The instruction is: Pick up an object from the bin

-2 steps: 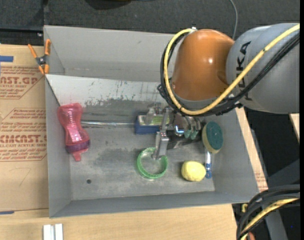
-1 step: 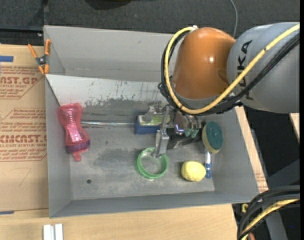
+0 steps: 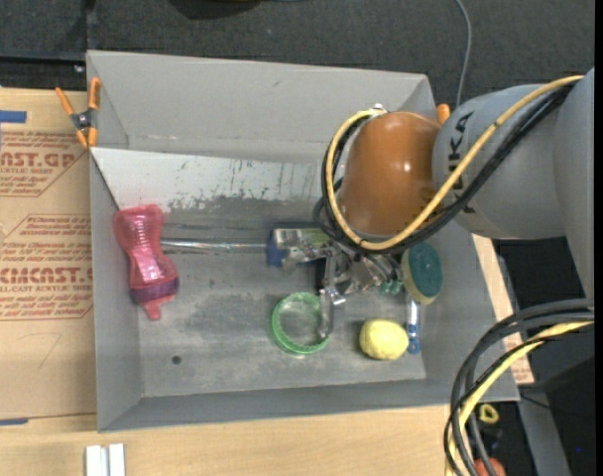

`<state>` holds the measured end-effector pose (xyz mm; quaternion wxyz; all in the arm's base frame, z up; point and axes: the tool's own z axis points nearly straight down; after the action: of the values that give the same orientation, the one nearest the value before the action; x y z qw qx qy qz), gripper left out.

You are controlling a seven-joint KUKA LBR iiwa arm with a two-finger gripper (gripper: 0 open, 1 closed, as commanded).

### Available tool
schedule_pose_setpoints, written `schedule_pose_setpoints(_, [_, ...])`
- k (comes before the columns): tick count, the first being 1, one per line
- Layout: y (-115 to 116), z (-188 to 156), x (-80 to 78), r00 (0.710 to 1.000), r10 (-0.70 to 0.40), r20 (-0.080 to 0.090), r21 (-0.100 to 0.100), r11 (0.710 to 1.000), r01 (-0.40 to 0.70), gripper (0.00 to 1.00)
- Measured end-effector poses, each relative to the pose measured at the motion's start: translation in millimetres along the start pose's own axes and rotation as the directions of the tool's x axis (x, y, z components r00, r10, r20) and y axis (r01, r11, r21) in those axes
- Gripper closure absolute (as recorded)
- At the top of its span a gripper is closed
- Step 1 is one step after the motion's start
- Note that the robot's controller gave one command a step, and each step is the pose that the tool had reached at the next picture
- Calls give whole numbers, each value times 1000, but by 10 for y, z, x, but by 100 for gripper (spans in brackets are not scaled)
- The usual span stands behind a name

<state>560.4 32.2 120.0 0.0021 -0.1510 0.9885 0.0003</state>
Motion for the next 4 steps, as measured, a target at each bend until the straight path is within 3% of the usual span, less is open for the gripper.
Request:
schedule_pose_setpoints(1, [-236, -167, -40, 987, -158, 8, 2, 987, 158, 0])
schedule_pose_setpoints(2, [-112, 5, -26, 999, -47, -2, -3, 999, 47, 0])
schedule_pose_setpoints(3, [-237, 507, -127, 827, -563, 9, 5, 827, 562, 0])
schedule_pose_setpoints(4, [-172, 490, -166, 927, -376, 5, -2, 927, 376, 100])
